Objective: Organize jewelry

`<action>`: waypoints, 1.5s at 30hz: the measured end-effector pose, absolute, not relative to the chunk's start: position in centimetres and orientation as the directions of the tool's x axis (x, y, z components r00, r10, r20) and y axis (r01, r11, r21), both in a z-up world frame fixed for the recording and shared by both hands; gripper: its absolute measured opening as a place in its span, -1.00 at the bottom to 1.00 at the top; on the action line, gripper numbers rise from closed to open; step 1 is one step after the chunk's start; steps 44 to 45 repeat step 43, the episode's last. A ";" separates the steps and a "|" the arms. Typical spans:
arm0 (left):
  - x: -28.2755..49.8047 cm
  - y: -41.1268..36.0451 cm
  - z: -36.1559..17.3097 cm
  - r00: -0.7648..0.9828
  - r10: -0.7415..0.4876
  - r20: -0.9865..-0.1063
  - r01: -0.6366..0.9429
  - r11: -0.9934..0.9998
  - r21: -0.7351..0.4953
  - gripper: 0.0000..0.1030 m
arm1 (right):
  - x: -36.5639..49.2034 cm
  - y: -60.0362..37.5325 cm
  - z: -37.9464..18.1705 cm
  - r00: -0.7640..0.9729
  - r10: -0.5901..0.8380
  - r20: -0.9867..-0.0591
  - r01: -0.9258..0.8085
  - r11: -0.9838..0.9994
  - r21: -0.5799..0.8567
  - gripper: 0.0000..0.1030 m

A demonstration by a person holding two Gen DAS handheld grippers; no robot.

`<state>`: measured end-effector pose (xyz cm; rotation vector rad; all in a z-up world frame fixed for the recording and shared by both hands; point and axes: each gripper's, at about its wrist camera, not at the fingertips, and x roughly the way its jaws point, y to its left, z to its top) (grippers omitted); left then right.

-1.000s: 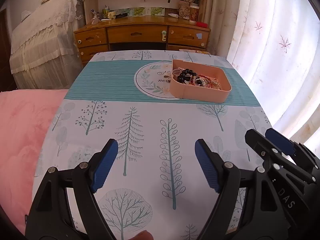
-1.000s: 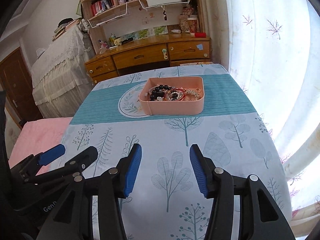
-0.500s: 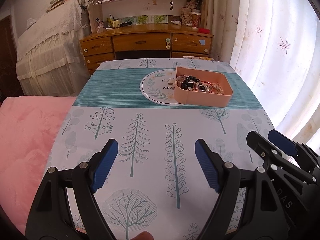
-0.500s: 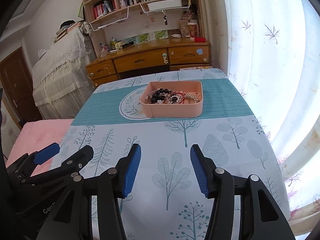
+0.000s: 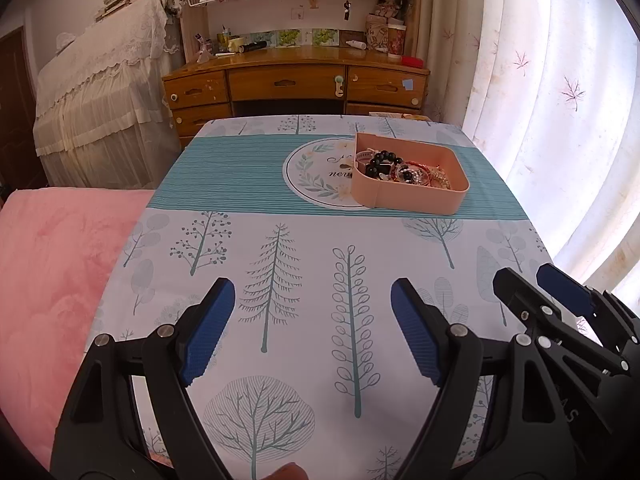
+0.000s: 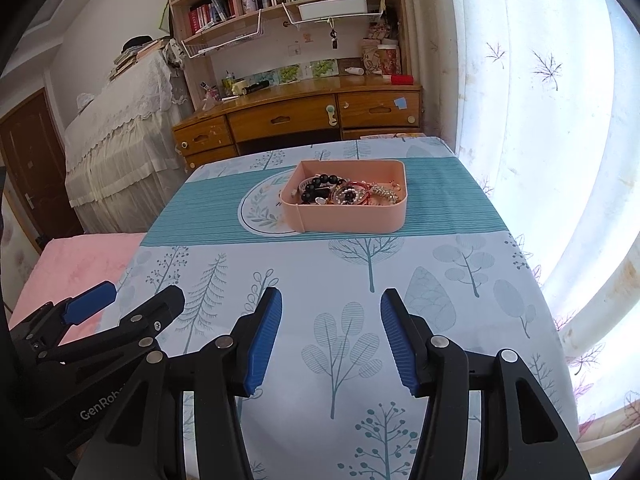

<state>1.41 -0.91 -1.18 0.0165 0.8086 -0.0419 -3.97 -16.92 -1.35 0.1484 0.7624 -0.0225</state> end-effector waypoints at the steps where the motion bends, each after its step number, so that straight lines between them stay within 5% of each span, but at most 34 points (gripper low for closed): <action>1: 1.4 -0.9 -1.2 0.689 -0.032 -0.724 0.043 0.999 -0.002 0.53 | -4.0 -16.9 -1.3 0.723 0.034 -0.690 0.074 0.989 0.126 0.02; 45: 1.3 0.1 -2.2 0.679 -0.024 -0.734 0.038 0.999 0.003 0.53 | -3.8 -16.9 -1.7 0.720 0.036 -0.694 0.070 0.990 0.124 0.02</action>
